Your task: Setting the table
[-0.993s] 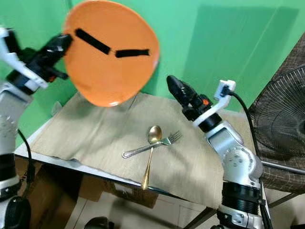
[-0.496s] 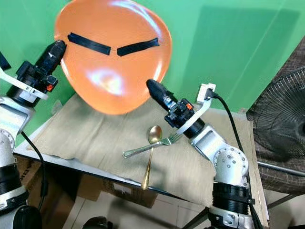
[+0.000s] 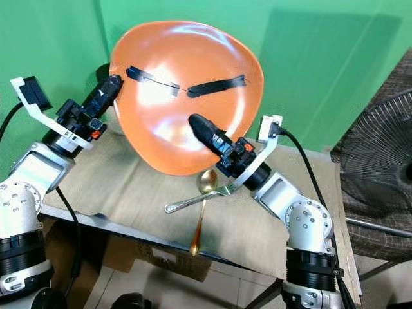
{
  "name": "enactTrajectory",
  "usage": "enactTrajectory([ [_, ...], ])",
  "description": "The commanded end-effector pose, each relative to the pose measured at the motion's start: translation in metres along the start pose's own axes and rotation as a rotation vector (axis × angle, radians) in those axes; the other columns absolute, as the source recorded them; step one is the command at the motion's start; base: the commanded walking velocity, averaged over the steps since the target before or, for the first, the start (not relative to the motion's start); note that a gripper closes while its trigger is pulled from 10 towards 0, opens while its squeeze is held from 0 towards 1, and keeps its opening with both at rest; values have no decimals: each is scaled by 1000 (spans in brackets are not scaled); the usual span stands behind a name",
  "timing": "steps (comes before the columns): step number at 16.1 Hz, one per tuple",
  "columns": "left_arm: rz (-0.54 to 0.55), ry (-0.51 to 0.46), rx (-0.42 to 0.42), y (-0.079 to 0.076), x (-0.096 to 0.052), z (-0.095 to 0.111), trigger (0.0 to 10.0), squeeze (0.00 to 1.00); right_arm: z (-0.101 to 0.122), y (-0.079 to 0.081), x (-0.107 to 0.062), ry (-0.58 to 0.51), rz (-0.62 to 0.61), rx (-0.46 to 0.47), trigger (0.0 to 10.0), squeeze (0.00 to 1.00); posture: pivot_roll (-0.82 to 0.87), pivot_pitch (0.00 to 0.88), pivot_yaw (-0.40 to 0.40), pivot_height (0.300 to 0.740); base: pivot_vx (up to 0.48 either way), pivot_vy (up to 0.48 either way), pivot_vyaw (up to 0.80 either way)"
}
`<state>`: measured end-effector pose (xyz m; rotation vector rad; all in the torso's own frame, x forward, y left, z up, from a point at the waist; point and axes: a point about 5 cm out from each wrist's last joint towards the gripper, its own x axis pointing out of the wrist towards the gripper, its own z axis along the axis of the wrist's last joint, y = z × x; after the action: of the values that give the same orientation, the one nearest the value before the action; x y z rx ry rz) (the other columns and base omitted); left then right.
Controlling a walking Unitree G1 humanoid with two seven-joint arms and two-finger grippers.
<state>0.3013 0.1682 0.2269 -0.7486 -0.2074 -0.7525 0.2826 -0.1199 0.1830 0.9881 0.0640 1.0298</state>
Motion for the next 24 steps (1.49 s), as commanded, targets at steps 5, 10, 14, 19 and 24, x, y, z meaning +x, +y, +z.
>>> enactTrajectory([
  [5,-53,54,7,-1,12,0,0,0,9,-1,-5,-72,-60,-74,0,0,149,0,-4,740,0,0,0],
  [10,-82,93,5,0,22,-9,0,0,13,-2,-11,-96,-119,-138,0,0,117,0,32,740,0,0,0],
  [14,-90,114,23,3,26,-11,0,0,14,-1,-13,-107,-145,-171,0,0,101,0,46,740,0,0,0],
  [19,-76,152,67,7,25,-15,471,0,13,-2,-10,-101,-153,-180,0,0,104,0,35,740,0,0,0],
  [24,-27,175,96,13,24,-17,10000,0,12,-1,-8,-101,-136,-177,0,0,115,0,27,740,0,0,0],
])
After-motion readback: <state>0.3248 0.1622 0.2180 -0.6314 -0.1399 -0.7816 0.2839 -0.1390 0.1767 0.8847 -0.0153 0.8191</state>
